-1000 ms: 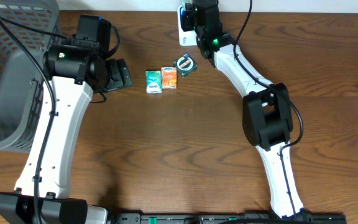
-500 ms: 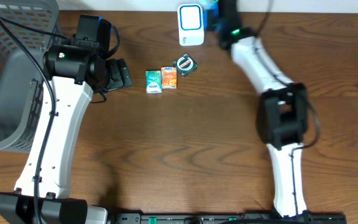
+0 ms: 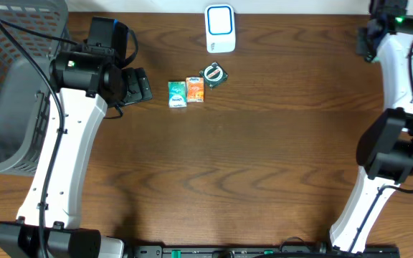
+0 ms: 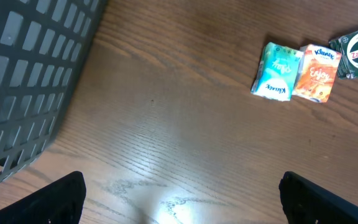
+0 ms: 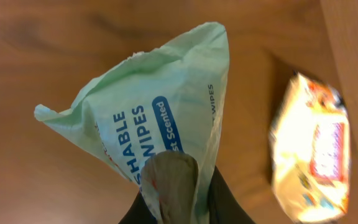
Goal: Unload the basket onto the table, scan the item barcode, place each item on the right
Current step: 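Carry the wipes packet to the far right and release it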
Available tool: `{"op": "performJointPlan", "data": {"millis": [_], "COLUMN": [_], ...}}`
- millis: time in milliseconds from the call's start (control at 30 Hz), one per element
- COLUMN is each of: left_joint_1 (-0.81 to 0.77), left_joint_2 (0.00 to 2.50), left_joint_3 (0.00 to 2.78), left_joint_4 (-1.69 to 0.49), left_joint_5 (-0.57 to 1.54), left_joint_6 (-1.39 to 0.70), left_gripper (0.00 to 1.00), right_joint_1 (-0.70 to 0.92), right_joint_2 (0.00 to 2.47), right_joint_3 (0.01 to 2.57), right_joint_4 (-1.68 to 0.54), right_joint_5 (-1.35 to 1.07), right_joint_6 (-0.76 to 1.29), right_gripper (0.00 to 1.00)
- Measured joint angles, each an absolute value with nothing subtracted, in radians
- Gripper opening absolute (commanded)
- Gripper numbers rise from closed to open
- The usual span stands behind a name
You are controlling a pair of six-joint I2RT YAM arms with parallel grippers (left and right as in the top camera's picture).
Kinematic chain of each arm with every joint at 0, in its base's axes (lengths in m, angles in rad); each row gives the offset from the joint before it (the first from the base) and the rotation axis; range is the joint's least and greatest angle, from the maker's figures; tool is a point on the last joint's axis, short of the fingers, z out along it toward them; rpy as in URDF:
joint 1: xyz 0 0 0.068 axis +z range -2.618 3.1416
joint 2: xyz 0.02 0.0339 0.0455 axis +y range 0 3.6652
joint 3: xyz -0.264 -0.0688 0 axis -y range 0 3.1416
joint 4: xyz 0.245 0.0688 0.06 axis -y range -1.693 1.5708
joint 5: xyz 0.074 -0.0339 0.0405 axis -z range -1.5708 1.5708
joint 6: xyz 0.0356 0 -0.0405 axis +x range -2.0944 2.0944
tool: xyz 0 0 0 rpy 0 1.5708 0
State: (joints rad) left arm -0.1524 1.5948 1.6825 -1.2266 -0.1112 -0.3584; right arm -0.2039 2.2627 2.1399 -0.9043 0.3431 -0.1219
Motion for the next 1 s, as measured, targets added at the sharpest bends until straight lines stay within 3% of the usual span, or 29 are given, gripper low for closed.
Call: {"op": "performJointPlan", "data": {"millis": [33, 100, 133, 167, 200, 233, 267, 467, 633, 767, 867, 1000], "left_joint_1": [-0.152, -0.152, -0.152, -0.152, -0.152, -0.152, -0.152, -0.152, -0.152, -0.152, -0.152, -0.152], "left_joint_2": [1.595, 1.594, 1.595, 1.595, 1.595, 1.594, 1.595, 1.595, 1.594, 1.595, 1.595, 1.595], "left_joint_3": [1.682, 1.682, 1.682, 1.682, 1.682, 1.682, 1.682, 1.682, 1.682, 1.682, 1.682, 1.682], "left_joint_4": [-1.227, -1.227, -1.227, -1.227, -1.227, -1.227, -1.227, -1.227, -1.227, -1.227, -1.227, -1.227], "left_joint_5": [-0.111, -0.111, -0.111, -0.111, -0.111, -0.111, -0.111, -0.111, -0.111, -0.111, -0.111, -0.111], "left_joint_6": [-0.358, -0.358, -0.358, -0.358, -0.358, -0.358, -0.358, -0.358, -0.358, -0.358, -0.358, -0.358], "left_gripper": [0.97, 0.98, 0.98, 0.98, 0.98, 0.98, 0.98, 0.98, 0.98, 0.98, 0.98, 0.97], "right_joint_1": [-0.218, -0.252, -0.269, -0.286, -0.3, -0.332, -0.349, -0.389, -0.372, -0.311, -0.224, -0.074], "right_joint_2": [2.263, 2.264, 2.265, 2.265, 2.265, 2.266, 2.266, 2.266, 2.266, 2.266, 2.266, 2.267], "right_joint_3": [2.14, 2.14, 2.14, 2.14, 2.14, 2.14, 2.14, 2.14, 2.14, 2.14, 2.14, 2.14], "right_joint_4": [-0.926, -0.961, -0.981, -1.002, -1.017, -1.046, -1.072, -1.153, -1.159, -1.156, -1.151, -1.11], "right_joint_5": [0.351, 0.365, 0.372, 0.379, 0.384, 0.407, 0.429, 0.417, 0.102, -0.252, -0.387, -0.474], "right_joint_6": [-0.125, -0.123, -0.117, -0.11, -0.102, -0.084, -0.066, -0.009, 0.009, 0.035, 0.044, 0.053], "right_gripper": [0.26, 0.33, 0.29, 0.17, 0.18, 0.36, 0.41, 0.37, 0.51, 0.57, 0.62, 0.84]}}
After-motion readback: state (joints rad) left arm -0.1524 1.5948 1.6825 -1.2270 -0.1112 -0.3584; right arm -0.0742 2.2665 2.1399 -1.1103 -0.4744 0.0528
